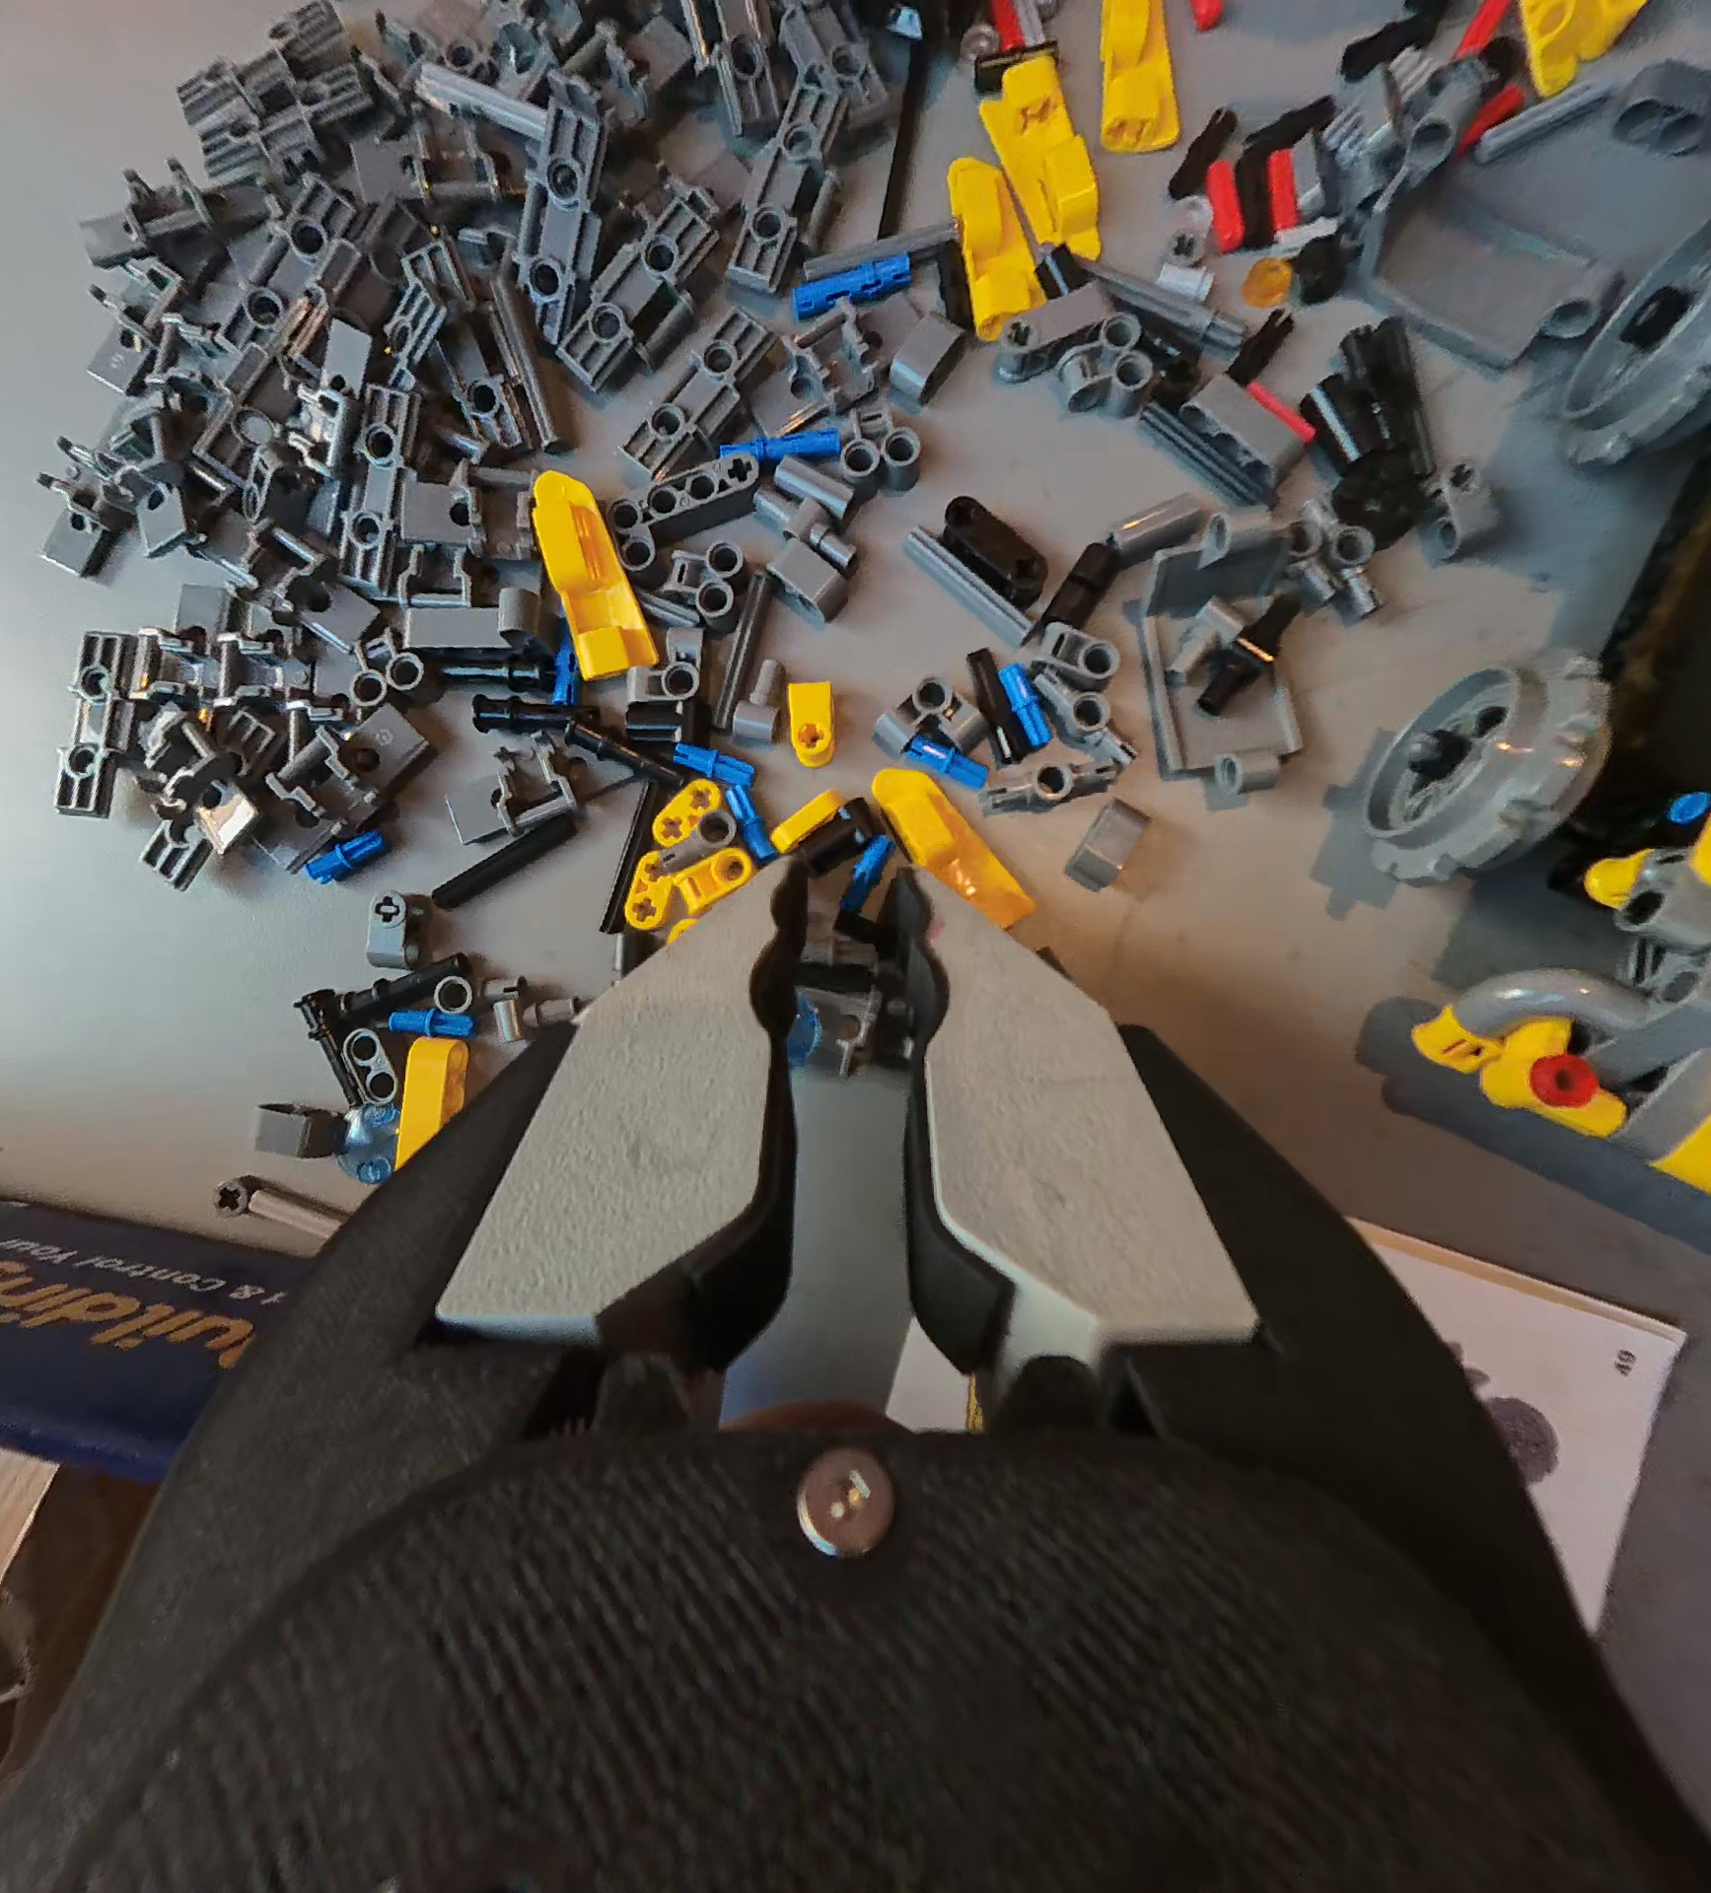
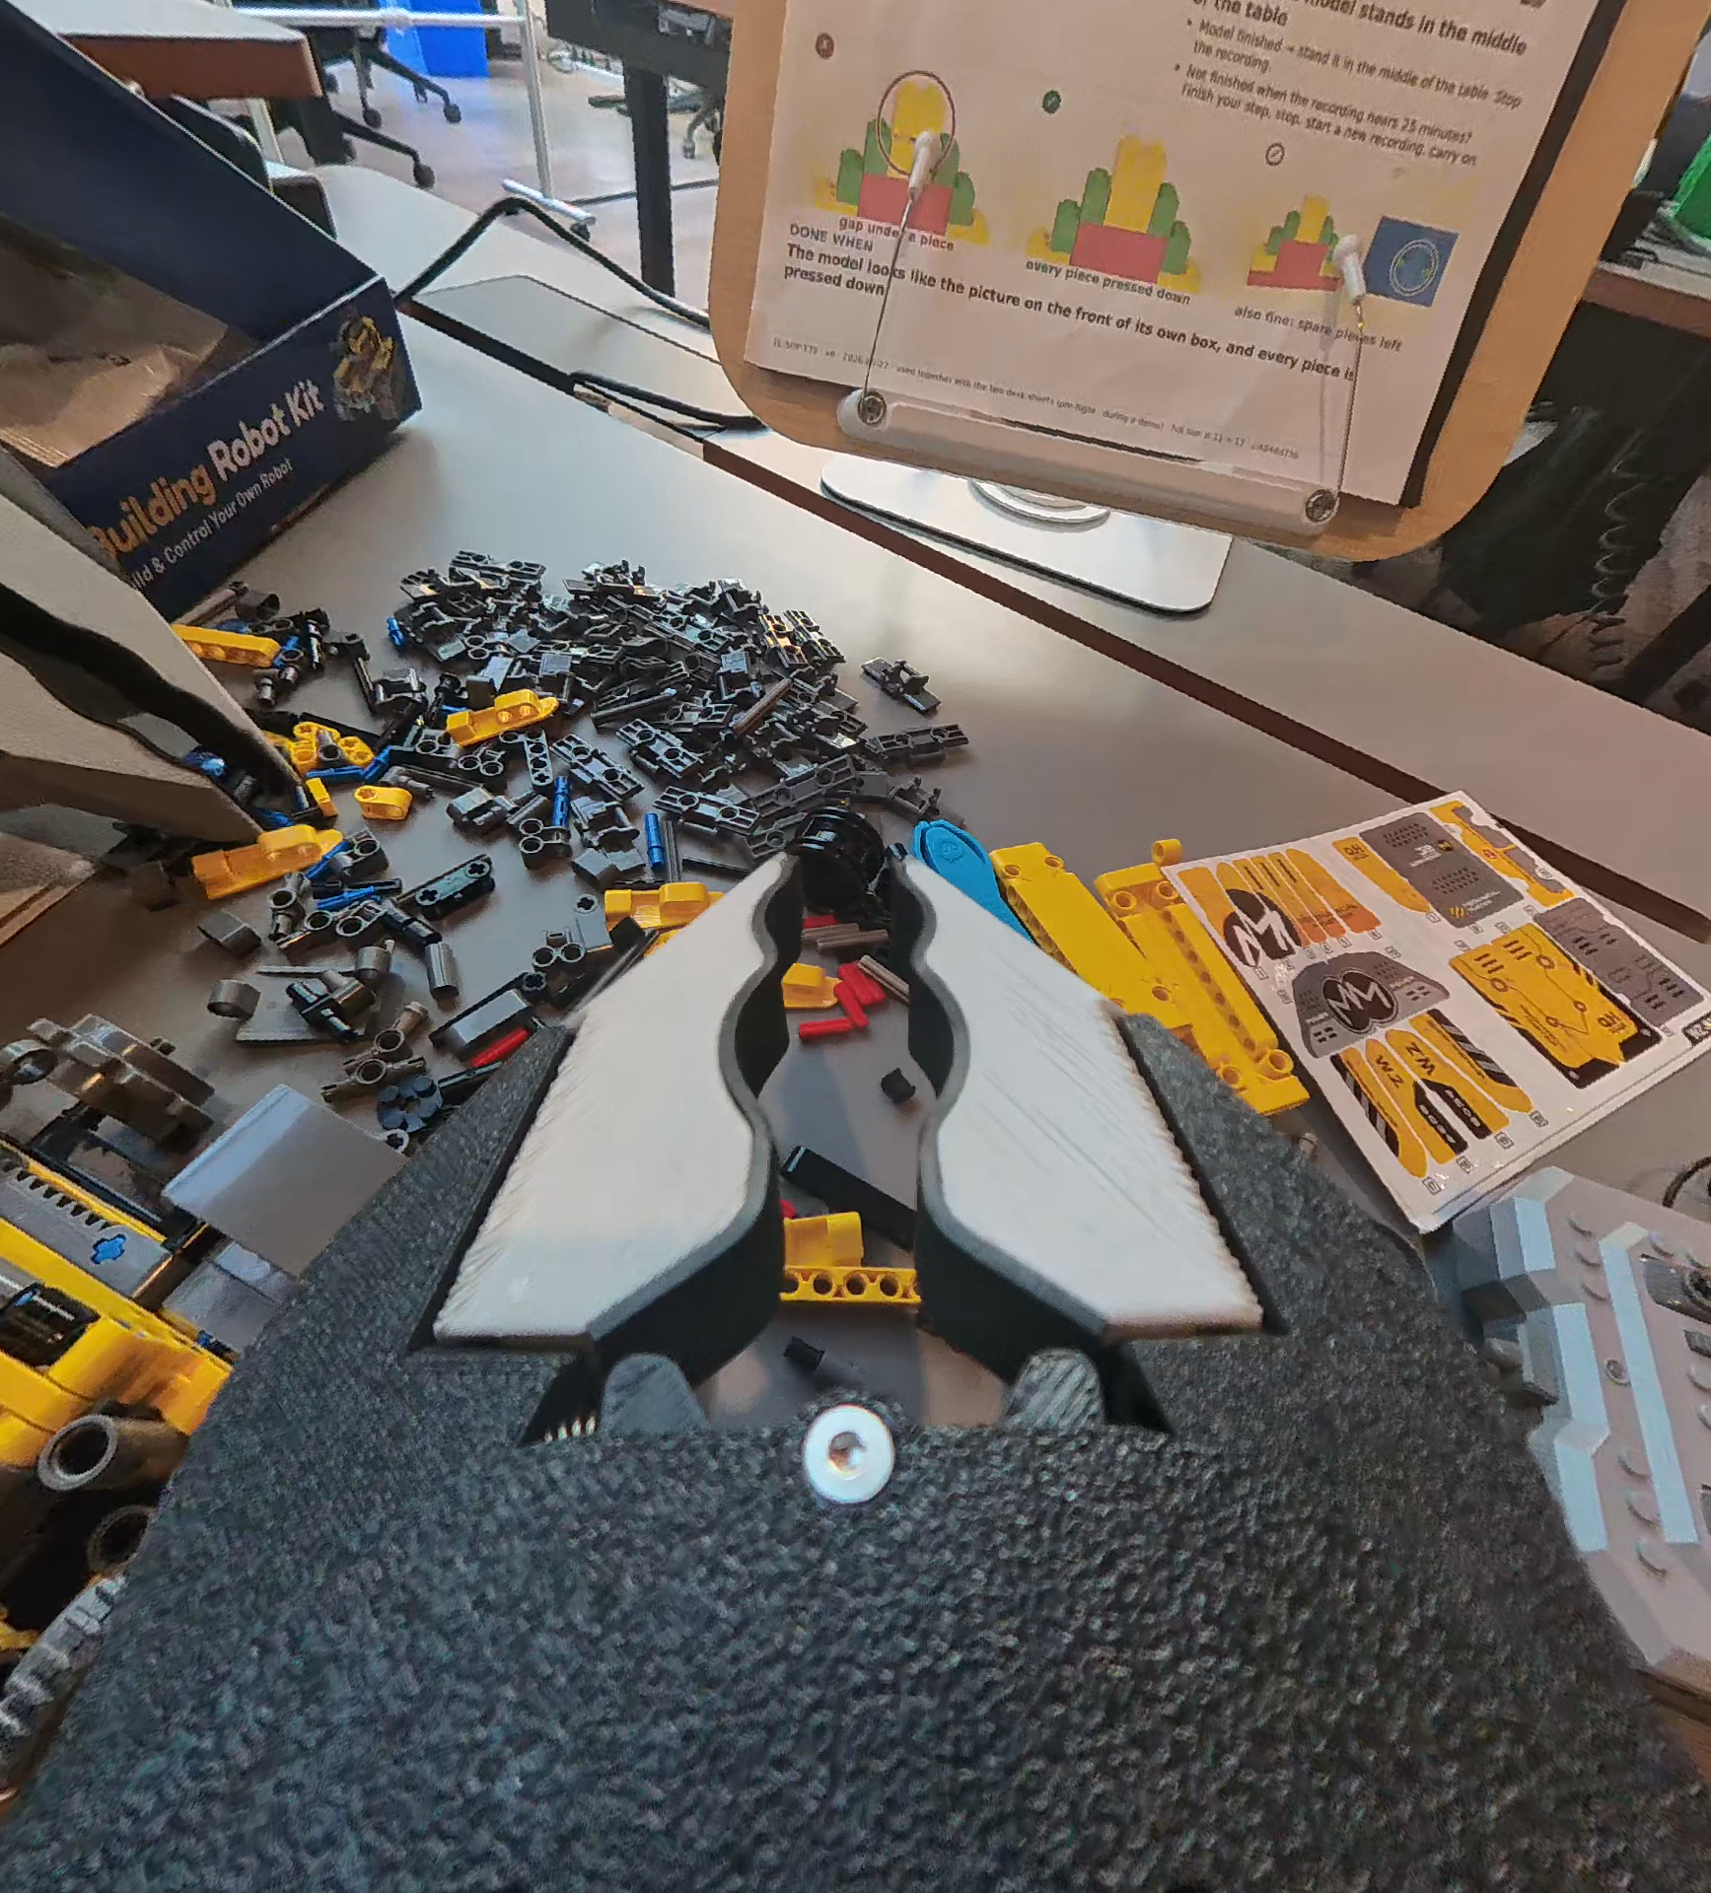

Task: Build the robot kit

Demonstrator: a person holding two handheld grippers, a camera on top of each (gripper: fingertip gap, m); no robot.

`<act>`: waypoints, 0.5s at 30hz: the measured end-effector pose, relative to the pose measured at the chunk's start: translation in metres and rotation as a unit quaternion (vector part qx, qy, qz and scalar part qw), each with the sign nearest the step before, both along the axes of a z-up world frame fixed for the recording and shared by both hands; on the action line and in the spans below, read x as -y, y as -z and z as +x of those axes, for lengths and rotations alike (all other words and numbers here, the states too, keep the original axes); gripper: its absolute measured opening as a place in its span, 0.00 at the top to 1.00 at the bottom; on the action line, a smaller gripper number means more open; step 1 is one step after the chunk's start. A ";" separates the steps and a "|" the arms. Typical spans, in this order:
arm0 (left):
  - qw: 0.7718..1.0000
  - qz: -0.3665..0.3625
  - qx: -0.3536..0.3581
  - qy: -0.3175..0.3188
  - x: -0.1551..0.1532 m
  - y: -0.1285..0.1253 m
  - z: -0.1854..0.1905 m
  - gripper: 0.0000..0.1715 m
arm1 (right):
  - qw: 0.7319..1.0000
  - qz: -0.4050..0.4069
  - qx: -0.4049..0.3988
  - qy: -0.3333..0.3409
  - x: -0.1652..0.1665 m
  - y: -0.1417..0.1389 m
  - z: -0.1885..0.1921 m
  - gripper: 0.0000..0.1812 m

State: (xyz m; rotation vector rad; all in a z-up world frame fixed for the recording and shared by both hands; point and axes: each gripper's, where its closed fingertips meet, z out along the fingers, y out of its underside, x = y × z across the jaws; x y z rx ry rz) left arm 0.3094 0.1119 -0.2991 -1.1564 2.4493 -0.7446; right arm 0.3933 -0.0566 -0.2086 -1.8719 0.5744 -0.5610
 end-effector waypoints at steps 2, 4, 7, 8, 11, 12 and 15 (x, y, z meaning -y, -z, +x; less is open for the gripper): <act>1.000 -0.003 0.001 0.007 0.002 0.000 0.000 0.93 | 1.000 0.005 -0.003 -0.001 0.000 -0.001 0.000 0.92; 1.000 -0.002 0.002 0.013 0.004 0.001 -0.001 0.96 | 1.000 0.006 -0.003 -0.003 0.000 -0.001 -0.001 0.93; 1.000 0.012 0.009 0.019 0.004 0.001 0.000 0.99 | 1.000 0.002 -0.004 -0.009 -0.002 0.001 -0.003 0.93; 1.000 0.017 0.012 0.022 0.004 0.001 -0.001 0.99 | 1.000 0.001 -0.004 -0.011 -0.003 0.001 -0.003 0.93; 0.999 0.025 0.031 0.028 0.005 -0.004 0.001 0.99 | 1.000 0.000 -0.008 -0.020 -0.006 0.002 -0.005 0.93; 0.998 0.025 0.041 0.030 0.005 -0.007 0.002 0.99 | 1.000 0.004 -0.012 -0.025 -0.007 0.003 -0.007 0.93; 0.994 0.018 0.095 0.058 0.013 -0.027 0.004 0.99 | 0.998 0.019 -0.033 -0.057 -0.013 0.002 -0.016 0.97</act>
